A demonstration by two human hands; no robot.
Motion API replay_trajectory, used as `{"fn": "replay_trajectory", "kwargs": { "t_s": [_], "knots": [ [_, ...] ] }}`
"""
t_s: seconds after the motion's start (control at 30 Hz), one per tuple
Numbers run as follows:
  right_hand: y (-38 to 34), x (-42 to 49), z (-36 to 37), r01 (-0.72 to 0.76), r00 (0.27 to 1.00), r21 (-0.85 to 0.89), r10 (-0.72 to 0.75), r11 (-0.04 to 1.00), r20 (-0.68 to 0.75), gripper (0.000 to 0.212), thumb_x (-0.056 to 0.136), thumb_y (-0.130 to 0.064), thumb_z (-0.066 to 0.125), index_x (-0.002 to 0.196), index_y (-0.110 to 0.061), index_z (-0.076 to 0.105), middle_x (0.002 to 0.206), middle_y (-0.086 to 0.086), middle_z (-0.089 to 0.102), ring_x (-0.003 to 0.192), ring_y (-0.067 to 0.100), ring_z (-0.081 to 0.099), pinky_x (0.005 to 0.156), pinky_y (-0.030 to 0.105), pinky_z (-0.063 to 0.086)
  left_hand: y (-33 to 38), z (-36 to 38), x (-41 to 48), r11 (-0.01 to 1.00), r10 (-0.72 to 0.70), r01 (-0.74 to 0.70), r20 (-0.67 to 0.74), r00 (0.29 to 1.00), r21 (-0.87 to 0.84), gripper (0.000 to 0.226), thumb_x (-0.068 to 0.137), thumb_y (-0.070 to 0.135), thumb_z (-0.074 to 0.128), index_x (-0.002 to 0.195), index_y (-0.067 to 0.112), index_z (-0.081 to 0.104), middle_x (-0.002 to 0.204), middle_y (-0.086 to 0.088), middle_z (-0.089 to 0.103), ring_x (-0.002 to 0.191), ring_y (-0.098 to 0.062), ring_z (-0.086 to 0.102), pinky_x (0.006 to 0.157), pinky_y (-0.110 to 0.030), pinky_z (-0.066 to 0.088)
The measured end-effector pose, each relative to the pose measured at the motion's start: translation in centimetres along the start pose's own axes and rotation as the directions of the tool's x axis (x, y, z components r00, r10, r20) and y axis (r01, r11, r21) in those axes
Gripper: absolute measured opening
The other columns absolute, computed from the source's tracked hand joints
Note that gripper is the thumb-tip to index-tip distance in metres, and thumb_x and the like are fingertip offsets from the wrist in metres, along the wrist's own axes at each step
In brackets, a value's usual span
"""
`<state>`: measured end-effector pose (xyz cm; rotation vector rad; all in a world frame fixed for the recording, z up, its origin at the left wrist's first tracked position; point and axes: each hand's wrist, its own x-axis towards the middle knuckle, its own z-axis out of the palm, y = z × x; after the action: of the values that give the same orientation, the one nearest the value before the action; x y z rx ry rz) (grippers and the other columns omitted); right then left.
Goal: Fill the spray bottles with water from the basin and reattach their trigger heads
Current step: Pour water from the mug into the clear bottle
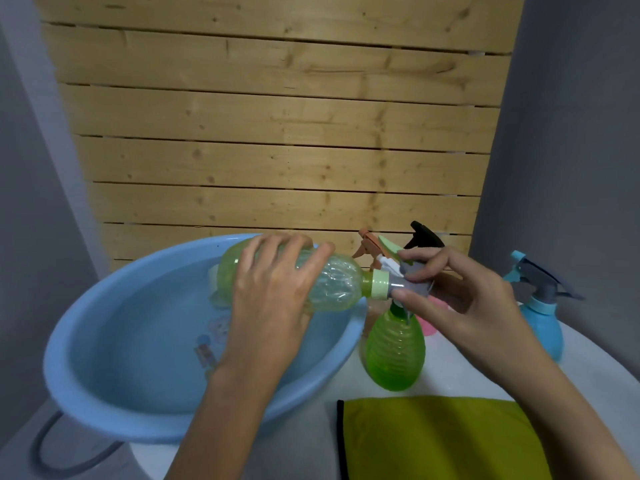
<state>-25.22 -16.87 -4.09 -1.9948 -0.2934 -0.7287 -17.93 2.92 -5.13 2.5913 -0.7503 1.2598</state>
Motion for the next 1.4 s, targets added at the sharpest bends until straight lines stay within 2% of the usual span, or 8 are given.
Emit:
{"fn": "replay_trajectory", "kwargs": {
  "t_s": [0.1,0.2,0.4,0.53,0.67,0.9,1.1,1.4],
  "knots": [
    [0.3,-0.1,0.1,0.08,0.994,-0.216,-0.061,0.973,0.094,0.037,0.081,-0.024,0.072,0.116,-0.033,0.063,0.124,-0.023,0.059,0.121,-0.001,0.052,0.107,0.034,0.039,0.2,0.3,0.1,1.0,0.016,-0.015,-0.023,1.0,0.018,0.074,0.039,-0.001,0.08,0.108,0.021,0.063,0.102,-0.003,0.063,0.094,-0.028,0.057,0.094,-0.039,0.035],
    [0.8,-0.1,0.4,0.139,0.99,-0.561,-0.111,0.816,0.085,0.038,0.087,-0.057,0.049,0.123,-0.047,0.057,0.143,-0.033,0.035,0.145,0.021,0.017,0.117,0.046,0.006,0.3,0.6,0.1,0.999,0.026,-0.024,-0.042,0.999,0.034,0.071,0.042,-0.004,0.078,0.107,0.02,0.063,0.101,-0.003,0.063,0.093,-0.029,0.058,0.094,-0.039,0.035],
    [0.1,-0.4,0.7,0.306,0.947,-0.762,-0.261,0.57,0.186,0.053,0.086,-0.058,0.034,0.121,-0.028,0.061,0.103,-0.019,0.06,0.095,0.018,0.04,0.075,0.031,0.022,1.4,0.7,-0.1,0.997,0.078,-0.077,-0.061,0.995,0.014,0.076,0.041,-0.004,0.079,0.111,0.021,0.063,0.104,-0.003,0.062,0.096,-0.028,0.056,0.097,-0.039,0.035],
    [-0.9,-0.8,-0.1,0.336,0.942,-0.683,-0.234,0.648,0.241,0.053,0.081,-0.06,0.04,0.111,-0.025,0.066,0.063,-0.027,0.027,0.071,0.015,0.042,0.053,0.022,0.033,2.0,0.5,-0.2,0.992,0.126,-0.126,-0.054,0.991,0.009,0.076,0.044,-0.003,0.077,0.114,0.023,0.061,0.106,-0.002,0.062,0.099,-0.027,0.055,0.099,-0.039,0.034],
    [-2.2,-1.8,-1.2,0.256,0.967,-0.684,-0.165,0.684,0.196,0.031,0.068,-0.042,0.074,0.093,-0.024,0.072,0.057,-0.017,0.038,0.064,0.011,0.046,0.042,0.027,0.043,2.9,0.3,-0.1,0.988,0.151,-0.152,-0.03,0.988,-0.029,0.078,0.041,-0.002,0.077,0.113,0.024,0.06,0.106,-0.001,0.063,0.098,-0.027,0.056,0.096,-0.037,0.035],
    [-1.4,-2.6,-2.3,0.15,0.987,-0.76,-0.048,0.633,0.155,0.057,0.043,-0.003,0.085,0.098,-0.015,0.075,0.067,-0.009,0.047,0.071,0.011,0.038,0.045,0.033,0.042,4.6,0.1,-0.1,0.974,0.212,-0.206,0.048,0.976,-0.098,0.078,0.034,0.009,0.085,0.107,0.026,0.063,0.101,0.002,0.064,0.094,-0.024,0.059,0.092,-0.033,0.033],
    [0.1,-3.1,-3.7,0.182,0.976,-0.822,0.005,0.54,0.219,0.033,0.037,0.001,0.086,0.062,-0.015,0.072,0.069,-0.005,0.033,0.062,0.014,0.034,0.039,0.024,0.023,4.1,-0.1,-0.1,0.973,0.219,-0.213,0.065,0.974,-0.087,0.084,0.029,0.012,0.087,0.108,0.027,0.061,0.098,0.003,0.063,0.09,-0.024,0.059,0.088,-0.033,0.032],
    [1.1,-3.4,-4.1,0.149,0.932,-0.9,0.247,0.41,0.267,0.025,0.084,-0.013,0.064,0.101,-0.032,0.065,0.105,-0.011,0.055,0.101,0.013,0.047,0.077,0.025,0.043,1.1,1.1,-0.2,0.995,0.097,-0.093,0.088,0.991,-0.044,0.073,0.036,0.012,0.085,0.103,0.024,0.062,0.089,0.001,0.062,0.083,-0.028,0.059,0.08,-0.033,0.031]
  ]
}}
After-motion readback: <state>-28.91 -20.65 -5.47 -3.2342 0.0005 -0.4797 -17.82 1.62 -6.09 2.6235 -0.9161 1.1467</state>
